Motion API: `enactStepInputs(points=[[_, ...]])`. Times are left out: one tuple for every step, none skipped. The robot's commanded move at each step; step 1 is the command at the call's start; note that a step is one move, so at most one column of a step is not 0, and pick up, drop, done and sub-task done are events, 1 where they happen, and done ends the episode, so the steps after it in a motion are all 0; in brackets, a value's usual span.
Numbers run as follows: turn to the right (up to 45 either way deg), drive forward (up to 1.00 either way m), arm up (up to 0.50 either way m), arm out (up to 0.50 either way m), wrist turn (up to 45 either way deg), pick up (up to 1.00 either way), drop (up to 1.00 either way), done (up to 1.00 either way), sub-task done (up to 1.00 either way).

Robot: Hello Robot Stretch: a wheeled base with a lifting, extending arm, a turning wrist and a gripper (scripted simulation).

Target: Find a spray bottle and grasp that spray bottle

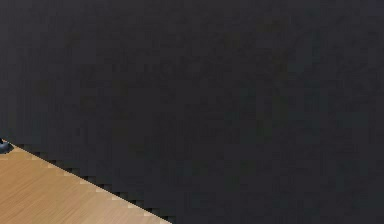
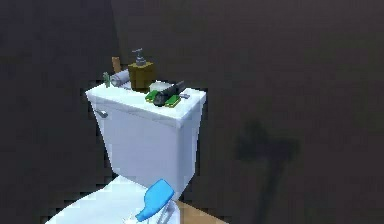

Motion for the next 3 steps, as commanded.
enactStepInputs(points=[[0.0,0.00,0.50,0.00,0.0,0.00,0.00,0.00,0.00],[0.0,0.00,0.18,0.00,0.0,0.00,0.00,0.00,0.00],[0.0,0.00,0.00,0.32,0.0,0.00,0.00,0.00,0.00]])
